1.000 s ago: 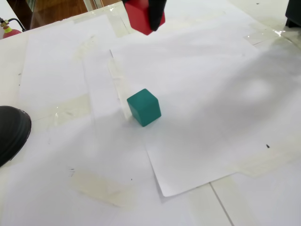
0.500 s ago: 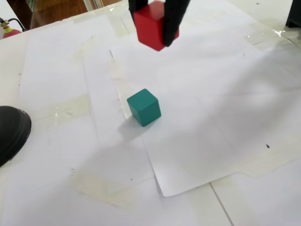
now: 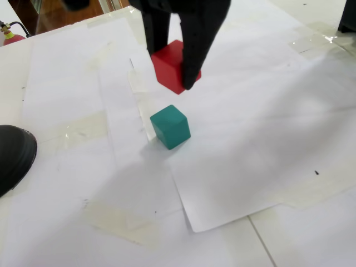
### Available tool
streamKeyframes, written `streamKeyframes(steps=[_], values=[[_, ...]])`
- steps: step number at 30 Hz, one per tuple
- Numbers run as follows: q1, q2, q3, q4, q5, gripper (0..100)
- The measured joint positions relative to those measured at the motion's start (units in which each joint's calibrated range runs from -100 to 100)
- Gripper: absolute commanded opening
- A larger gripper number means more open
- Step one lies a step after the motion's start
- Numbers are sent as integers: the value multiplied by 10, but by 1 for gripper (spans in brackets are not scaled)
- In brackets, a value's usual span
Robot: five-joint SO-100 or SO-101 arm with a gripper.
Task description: Put the red cube on the top of the blue cube.
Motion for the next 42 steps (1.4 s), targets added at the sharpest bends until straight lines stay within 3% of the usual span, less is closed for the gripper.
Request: streamKeyframes(steps=[42], values=[[12,42,75,-119,-19,9]])
